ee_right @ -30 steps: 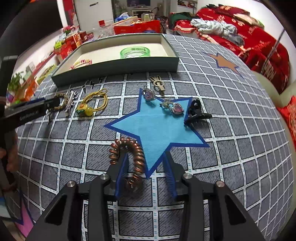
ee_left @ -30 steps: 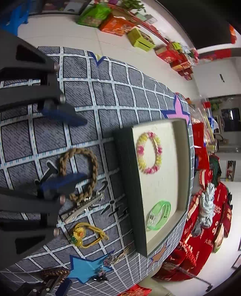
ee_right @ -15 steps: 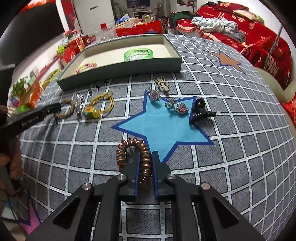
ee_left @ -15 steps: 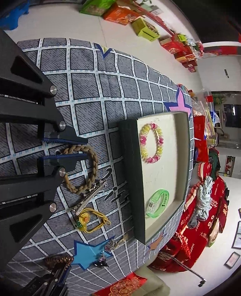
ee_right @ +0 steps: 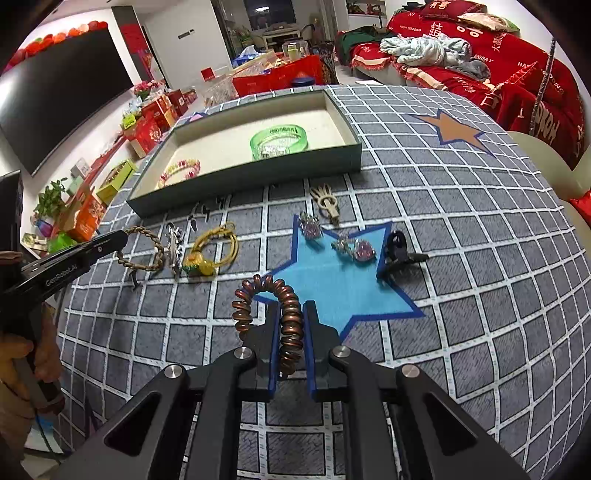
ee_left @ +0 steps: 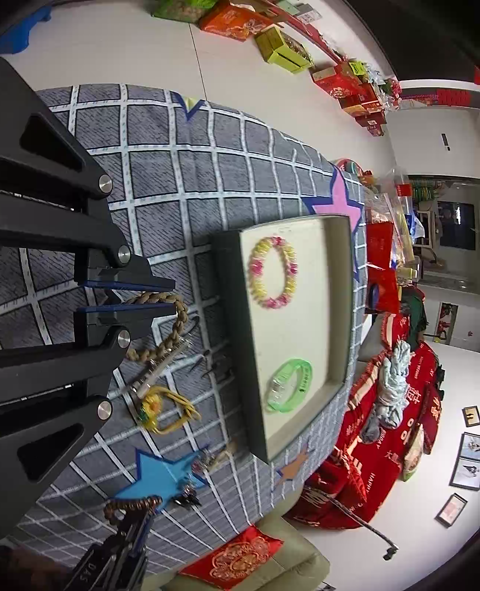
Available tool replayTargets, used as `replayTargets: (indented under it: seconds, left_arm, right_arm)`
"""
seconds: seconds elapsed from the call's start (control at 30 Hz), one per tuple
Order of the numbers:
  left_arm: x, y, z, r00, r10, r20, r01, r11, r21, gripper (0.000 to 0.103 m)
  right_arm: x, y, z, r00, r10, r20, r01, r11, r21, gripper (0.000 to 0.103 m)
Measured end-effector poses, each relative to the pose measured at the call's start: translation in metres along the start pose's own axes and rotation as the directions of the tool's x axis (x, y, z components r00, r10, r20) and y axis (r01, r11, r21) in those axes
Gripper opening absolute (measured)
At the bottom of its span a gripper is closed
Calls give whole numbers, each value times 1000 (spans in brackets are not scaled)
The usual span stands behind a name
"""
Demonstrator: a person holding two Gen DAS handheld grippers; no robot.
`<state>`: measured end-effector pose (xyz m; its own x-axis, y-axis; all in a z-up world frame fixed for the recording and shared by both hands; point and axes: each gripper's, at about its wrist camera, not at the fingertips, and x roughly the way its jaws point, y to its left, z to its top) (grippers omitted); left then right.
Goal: Organize jewelry
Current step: 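Carry both bracelets into the tray and open both tools to release them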
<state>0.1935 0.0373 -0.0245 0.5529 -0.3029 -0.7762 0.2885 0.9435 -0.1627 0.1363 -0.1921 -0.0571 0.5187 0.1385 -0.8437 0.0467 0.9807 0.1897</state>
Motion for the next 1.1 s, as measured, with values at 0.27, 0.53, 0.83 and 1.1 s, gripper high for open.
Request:
replayTargets:
  seconds: [0.27, 0.53, 0.83, 1.1]
  left_arm:
    - [-17, -6, 24, 998, -29, 58, 29, 1000, 9, 23]
    - [-13, -9, 58, 995, -38, 94, 37, 999, 7, 23]
    - [20, -2, 109, 995, -3, 103, 3, 1000, -5, 23]
    - [63, 6, 146, 996, 35, 86, -33, 999, -23, 23]
  right_arm:
    - [-4, 3, 25, 999, 31, 31, -31, 999, -9, 13]
    - [1, 13, 69, 996, 54, 66, -51, 997, -52, 13]
    - [26, 30, 135, 995, 61, 83, -53, 994, -92, 13]
    - [80, 47, 186, 997, 61, 57, -56, 993, -101, 13]
